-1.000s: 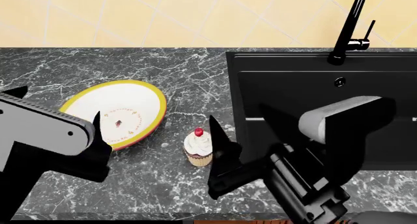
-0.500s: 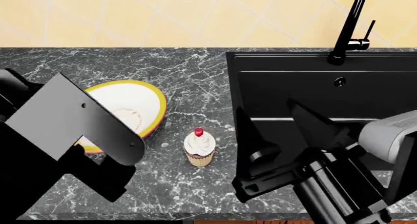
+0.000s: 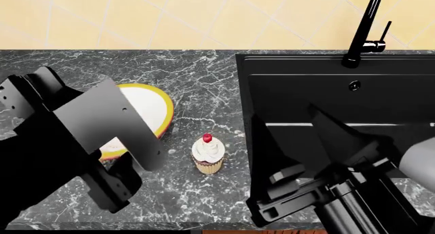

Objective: Move the fresh-baked cupcake off the tray onto the counter, and place the bowl used for mixing into the sink.

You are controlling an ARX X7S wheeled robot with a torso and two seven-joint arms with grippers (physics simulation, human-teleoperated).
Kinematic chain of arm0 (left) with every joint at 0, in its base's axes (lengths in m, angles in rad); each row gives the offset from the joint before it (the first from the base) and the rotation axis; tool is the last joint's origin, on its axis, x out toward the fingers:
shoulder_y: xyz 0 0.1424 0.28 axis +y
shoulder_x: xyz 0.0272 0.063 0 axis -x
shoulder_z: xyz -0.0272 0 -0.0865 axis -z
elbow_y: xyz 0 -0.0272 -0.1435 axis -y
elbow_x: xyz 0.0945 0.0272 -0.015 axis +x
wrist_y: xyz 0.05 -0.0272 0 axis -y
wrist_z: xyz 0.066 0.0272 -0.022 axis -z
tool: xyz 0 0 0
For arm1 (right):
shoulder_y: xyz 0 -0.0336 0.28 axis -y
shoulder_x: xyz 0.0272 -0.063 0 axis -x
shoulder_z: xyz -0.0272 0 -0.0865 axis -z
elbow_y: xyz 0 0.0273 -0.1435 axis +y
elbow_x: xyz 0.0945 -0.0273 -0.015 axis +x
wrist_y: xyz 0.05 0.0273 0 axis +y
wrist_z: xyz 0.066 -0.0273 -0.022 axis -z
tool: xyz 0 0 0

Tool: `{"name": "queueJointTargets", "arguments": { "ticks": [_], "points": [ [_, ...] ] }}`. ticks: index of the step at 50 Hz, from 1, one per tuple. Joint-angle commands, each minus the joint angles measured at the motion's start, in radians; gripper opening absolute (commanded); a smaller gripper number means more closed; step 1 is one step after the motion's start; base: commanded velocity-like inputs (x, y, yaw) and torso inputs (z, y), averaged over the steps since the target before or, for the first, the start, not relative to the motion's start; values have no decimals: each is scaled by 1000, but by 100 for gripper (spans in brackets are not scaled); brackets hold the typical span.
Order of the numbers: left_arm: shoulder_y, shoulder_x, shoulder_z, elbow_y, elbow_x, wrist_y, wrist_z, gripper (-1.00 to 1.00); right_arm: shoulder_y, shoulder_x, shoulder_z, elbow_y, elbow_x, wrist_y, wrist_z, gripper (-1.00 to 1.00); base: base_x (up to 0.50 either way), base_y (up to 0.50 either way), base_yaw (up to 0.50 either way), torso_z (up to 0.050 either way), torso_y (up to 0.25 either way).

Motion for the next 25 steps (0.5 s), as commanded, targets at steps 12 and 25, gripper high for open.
{"name": "queueJointTargets", "arguments": {
  "ticks": [12, 25],
  "points": [
    [6, 68, 35, -68, 116, -137, 132, 100, 126, 5, -213, 4, -61, -90, 38, 100, 0, 0, 0, 0, 0],
    [-16, 84, 80, -84, 372, -142, 369, 100, 150, 12, -250, 0, -74, -112, 43, 100, 0, 0, 0, 0, 0]
  ]
}}
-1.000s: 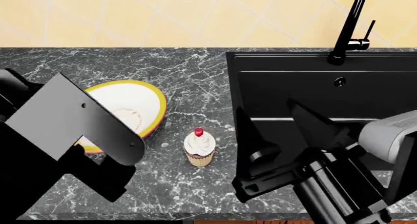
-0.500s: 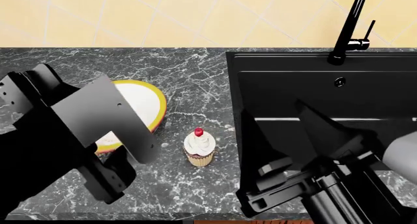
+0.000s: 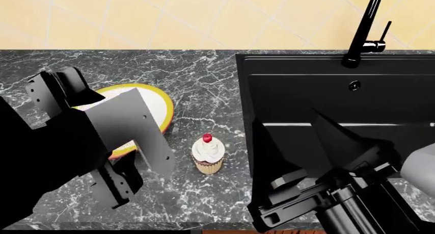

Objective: Move the fresh-baked cupcake off the tray onto the counter, and place the bowl used for mixing into the sink.

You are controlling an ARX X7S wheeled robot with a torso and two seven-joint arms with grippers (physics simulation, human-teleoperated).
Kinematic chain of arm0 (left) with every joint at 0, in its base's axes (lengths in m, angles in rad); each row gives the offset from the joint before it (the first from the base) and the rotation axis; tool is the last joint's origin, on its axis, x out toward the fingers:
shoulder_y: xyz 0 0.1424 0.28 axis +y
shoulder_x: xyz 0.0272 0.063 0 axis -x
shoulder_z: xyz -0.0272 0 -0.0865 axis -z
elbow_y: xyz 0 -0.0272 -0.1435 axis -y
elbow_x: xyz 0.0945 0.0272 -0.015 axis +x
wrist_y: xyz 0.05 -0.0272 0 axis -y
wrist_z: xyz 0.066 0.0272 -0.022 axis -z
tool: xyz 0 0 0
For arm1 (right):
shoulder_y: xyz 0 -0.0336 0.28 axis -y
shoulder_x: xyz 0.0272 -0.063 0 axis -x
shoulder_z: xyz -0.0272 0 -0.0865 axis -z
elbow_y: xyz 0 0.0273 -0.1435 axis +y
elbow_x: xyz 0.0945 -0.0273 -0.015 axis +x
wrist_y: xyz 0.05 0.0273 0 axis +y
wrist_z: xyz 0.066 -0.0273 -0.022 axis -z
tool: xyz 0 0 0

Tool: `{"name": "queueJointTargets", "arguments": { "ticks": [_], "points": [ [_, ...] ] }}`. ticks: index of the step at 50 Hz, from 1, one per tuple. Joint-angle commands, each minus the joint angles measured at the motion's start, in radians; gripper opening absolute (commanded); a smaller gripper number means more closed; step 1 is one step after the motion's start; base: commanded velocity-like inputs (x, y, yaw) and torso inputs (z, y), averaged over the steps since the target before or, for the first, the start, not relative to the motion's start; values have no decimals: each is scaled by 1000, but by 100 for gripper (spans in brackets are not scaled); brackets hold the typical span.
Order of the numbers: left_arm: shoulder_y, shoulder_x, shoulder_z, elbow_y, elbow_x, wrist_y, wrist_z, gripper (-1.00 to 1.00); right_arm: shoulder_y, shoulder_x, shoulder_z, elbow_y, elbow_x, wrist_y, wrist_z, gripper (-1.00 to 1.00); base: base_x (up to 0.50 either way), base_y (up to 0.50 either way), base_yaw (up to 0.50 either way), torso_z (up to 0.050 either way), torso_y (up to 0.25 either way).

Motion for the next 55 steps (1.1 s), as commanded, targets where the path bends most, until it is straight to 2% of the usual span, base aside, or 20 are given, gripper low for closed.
{"name": "queueJointTargets", "arguments": {
  "ticks": [1, 7, 14, 25, 35, 36, 45, 55],
  "points": [
    [-3, 18, 23, -9, 195, -17, 187, 100, 31, 4, -47, -3, -15, -24, 9, 100, 0, 0, 0, 0, 0],
    [29, 30, -10, 18, 347, -13, 327, 100, 62, 8, -89, -5, -15, -53, 3, 100, 0, 0, 0, 0, 0],
    [38, 29, -2, 31, 455, 2, 440, 100, 179, 0, -246, -5, -41, -133, 18, 100, 0, 0, 0, 0, 0],
    [76, 12, 28, 42, 568, 28, 554, 100, 234, -18, -330, -1, -61, -171, 37, 100, 0, 0, 0, 0, 0],
    [132, 24, 69, 38, 736, 69, 696, 100, 274, -26, -386, -4, -83, -193, 53, 100, 0, 0, 0, 0, 0],
    [152, 35, 99, 24, 821, 92, 758, 100, 278, -27, -394, -4, -89, -193, 57, 100, 0, 0, 0, 0, 0],
    [165, 43, 139, -11, 906, 125, 814, 100, 297, -40, -427, 2, -99, -207, 70, 100, 0, 0, 0, 0, 0],
    [172, 39, 161, -38, 933, 135, 817, 100, 308, -44, -438, 11, -93, -215, 72, 100, 0, 0, 0, 0, 0]
  ]
}}
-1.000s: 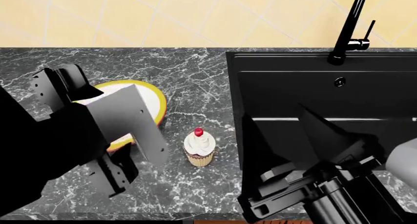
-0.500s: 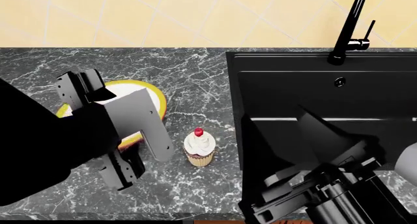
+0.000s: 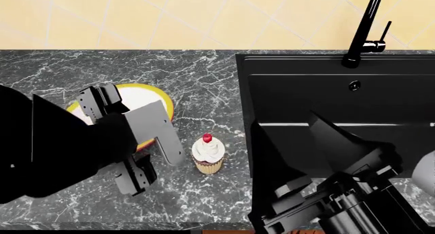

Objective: Move the fresh-baked cupcake off the tray onto the counter, and place the bowl used for mixing into the sink.

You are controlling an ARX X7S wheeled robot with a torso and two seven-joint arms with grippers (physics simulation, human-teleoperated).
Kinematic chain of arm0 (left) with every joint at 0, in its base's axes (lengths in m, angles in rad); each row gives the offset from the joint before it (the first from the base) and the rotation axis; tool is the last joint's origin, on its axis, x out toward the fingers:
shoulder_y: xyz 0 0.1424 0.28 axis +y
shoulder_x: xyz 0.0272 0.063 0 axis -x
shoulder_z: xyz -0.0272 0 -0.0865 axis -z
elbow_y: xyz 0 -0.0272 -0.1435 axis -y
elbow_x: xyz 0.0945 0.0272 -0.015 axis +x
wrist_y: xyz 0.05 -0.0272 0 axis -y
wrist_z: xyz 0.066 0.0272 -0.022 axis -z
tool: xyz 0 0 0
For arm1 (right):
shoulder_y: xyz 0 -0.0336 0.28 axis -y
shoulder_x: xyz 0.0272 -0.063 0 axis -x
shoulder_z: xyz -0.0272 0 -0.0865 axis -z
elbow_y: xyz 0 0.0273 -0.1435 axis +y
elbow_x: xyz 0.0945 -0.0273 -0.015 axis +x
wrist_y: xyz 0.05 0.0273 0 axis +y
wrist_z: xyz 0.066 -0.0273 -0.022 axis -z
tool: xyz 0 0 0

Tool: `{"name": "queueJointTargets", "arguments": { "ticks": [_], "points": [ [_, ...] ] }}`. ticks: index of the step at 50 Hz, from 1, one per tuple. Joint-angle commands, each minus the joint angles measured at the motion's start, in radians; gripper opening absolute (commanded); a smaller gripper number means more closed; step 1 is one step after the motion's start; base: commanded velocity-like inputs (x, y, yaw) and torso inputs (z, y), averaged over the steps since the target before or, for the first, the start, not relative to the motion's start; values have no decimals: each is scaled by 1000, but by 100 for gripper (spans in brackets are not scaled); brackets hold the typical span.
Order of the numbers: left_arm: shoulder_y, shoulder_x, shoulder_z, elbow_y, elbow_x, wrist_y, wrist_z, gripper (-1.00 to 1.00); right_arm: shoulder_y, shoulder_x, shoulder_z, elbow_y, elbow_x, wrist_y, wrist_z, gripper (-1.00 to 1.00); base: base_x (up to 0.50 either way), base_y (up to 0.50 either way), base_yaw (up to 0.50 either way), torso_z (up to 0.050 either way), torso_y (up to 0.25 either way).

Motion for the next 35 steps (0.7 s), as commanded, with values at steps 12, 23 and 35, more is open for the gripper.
{"name": "queueJointTargets", "arguments": {
  "ticks": [12, 23, 35],
  "points": [
    [23, -6, 65, -33, 124, 51, 77, 100, 19, -14, -34, 11, 2, -17, 10, 100, 0, 0, 0, 0, 0],
    [14, -1, 110, -56, 194, 76, 142, 100, 21, -30, -52, -5, -34, -7, 34, 100, 0, 0, 0, 0, 0],
    [20, -12, 124, -76, 222, 104, 161, 100, 91, -57, -156, -8, -85, -54, 81, 100, 0, 0, 0, 0, 0]
  ]
}}
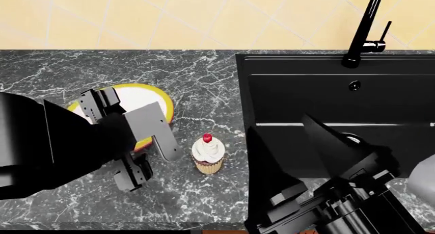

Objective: Move the fresh-baked cupcake off the tray onto the counter, and place the bowl used for mixing into the sink.

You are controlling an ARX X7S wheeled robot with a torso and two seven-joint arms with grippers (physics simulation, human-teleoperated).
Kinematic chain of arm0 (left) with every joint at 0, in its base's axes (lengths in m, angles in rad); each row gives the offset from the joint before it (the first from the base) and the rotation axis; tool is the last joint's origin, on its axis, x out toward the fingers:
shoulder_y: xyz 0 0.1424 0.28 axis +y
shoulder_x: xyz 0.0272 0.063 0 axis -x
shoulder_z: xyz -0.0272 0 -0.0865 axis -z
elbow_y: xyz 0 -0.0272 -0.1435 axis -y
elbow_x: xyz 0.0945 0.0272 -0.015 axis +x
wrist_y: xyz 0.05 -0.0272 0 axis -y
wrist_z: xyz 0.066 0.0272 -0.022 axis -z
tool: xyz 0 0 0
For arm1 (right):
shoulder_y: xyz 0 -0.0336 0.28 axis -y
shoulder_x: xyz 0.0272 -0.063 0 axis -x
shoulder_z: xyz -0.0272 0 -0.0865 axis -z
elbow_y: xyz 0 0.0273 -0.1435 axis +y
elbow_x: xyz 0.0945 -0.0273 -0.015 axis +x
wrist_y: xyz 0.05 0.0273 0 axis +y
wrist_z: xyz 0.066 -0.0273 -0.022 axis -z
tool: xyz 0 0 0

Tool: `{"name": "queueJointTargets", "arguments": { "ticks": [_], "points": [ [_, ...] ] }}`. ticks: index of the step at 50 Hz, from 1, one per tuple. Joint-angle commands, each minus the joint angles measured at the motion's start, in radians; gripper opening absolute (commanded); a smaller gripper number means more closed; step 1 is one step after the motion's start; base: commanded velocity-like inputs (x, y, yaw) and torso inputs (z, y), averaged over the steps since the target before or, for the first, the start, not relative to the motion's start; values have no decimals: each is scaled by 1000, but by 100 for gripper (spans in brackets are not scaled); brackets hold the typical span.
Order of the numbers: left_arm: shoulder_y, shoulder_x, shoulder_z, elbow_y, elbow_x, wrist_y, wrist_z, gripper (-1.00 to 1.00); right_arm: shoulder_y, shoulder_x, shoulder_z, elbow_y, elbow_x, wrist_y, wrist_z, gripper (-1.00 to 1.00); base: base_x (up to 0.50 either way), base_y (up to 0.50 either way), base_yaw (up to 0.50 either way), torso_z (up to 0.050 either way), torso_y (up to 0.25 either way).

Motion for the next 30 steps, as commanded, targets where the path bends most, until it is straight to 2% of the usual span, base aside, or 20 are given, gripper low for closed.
{"name": "queueJointTargets", "arguments": {
  "ticks": [1, 26, 27, 30],
  "points": [
    [-1, -5, 22, -26, 44, 29, 37, 100, 50, -21, -76, -3, -40, -33, 35, 100, 0, 0, 0, 0, 0],
    [22, 10, 62, -88, 128, 106, 92, 100, 114, -64, -179, 4, -93, -83, 89, 100, 0, 0, 0, 0, 0],
    [21, 10, 61, -88, 129, 111, 93, -100, 115, -64, -181, 4, -93, -84, 90, 100, 0, 0, 0, 0, 0],
    [26, 5, 38, -88, 115, 116, 59, -100, 117, -66, -185, 8, -93, -88, 92, 100, 0, 0, 0, 0, 0]
  ]
}}
